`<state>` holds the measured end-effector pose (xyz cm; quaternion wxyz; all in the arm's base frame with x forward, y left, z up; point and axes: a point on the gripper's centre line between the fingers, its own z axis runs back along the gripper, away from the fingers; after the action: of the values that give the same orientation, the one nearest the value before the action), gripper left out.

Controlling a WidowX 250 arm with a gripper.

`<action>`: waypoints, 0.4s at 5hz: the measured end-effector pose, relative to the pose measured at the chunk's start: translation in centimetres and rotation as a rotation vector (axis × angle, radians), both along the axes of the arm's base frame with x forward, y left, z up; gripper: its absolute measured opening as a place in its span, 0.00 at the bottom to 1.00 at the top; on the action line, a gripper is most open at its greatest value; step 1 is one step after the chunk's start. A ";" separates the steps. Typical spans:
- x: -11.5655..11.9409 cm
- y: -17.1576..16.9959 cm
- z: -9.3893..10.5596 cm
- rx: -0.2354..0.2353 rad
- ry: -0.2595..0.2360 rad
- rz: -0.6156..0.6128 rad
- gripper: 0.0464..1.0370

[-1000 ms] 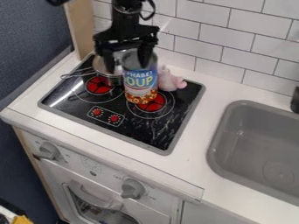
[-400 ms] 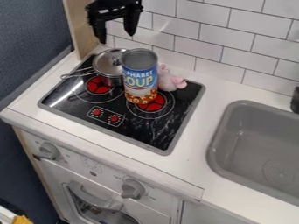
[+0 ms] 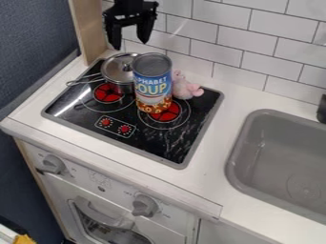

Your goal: Remove the lid from the metal pot and put it on the right side of the blue can

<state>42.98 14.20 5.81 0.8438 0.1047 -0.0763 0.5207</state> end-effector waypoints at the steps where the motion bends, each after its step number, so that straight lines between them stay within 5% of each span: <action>1: -0.3 0.3 -1.2 0.014 0.040 0.000 0.96; 2: -0.3 0.3 -2.7 -0.003 0.082 0.001 0.96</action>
<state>42.67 14.45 3.11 0.8461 0.1247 -0.0411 0.5167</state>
